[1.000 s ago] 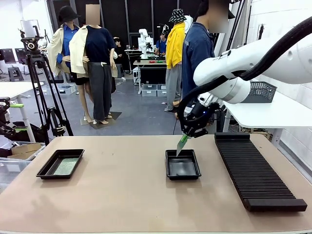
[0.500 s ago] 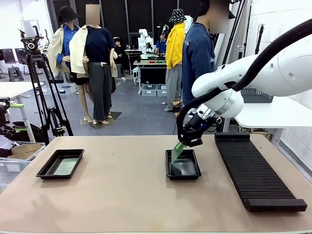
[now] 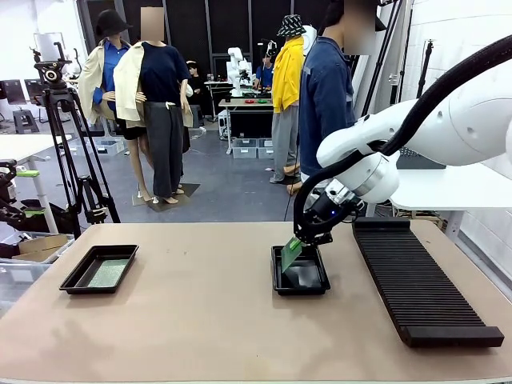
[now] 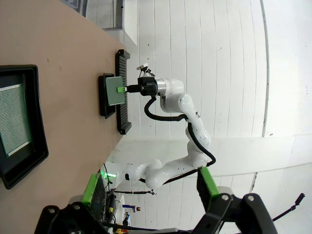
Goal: Inspect and transfer BCBs to ESD trays.
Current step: Pick up the Blank PCB from the PCB Rack and place it in the right ESD tray.
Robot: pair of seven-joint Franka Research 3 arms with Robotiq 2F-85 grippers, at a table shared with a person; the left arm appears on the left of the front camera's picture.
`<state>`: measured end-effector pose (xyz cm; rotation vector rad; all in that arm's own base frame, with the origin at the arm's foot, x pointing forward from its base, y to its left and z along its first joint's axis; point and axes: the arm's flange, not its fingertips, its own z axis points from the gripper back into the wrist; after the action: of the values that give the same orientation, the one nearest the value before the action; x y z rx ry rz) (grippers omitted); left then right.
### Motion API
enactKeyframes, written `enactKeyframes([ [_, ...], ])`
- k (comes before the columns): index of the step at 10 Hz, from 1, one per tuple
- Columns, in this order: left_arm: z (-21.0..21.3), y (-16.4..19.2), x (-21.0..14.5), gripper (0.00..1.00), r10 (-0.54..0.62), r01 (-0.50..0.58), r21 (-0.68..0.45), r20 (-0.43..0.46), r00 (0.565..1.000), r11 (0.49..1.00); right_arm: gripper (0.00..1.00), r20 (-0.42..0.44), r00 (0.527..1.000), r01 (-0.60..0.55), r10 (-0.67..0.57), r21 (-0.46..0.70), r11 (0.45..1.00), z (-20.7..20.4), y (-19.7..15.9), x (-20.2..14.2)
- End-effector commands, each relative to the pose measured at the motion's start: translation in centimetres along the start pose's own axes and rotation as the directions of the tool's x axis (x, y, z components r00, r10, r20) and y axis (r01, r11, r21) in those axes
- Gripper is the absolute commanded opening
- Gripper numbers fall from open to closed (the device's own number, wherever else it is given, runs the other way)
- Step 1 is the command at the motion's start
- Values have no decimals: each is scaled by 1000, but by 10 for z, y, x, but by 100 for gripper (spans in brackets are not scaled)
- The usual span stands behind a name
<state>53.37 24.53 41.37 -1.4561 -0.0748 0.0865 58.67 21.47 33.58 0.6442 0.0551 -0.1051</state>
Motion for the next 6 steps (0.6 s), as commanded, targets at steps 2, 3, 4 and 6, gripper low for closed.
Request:
enactKeyframes([
  [2, -1, -2, -2, 100, -2, 2, 5, 9, 1000, 1000, 0, 16, 1000, -13, 13, 29, 999, -8, -10, -2],
  [3, -1, -2, -2, 100, -2, 2, 5, 9, 1000, 1000, 0, 7, 1000, -6, 6, 39, 999, -10, -12, -2],
  [4, -1, -2, -2, 100, -2, 2, 5, 9, 1000, 1000, 0, -3, 1000, 7, -7, -2, 1000, -3, -5, 1],
  [6, -1, -2, -2, 100, -2, 2, 5, 9, 1000, 1000, 0, -3, 1000, 7, -7, -2, 1000, -3, -5, 1],
])
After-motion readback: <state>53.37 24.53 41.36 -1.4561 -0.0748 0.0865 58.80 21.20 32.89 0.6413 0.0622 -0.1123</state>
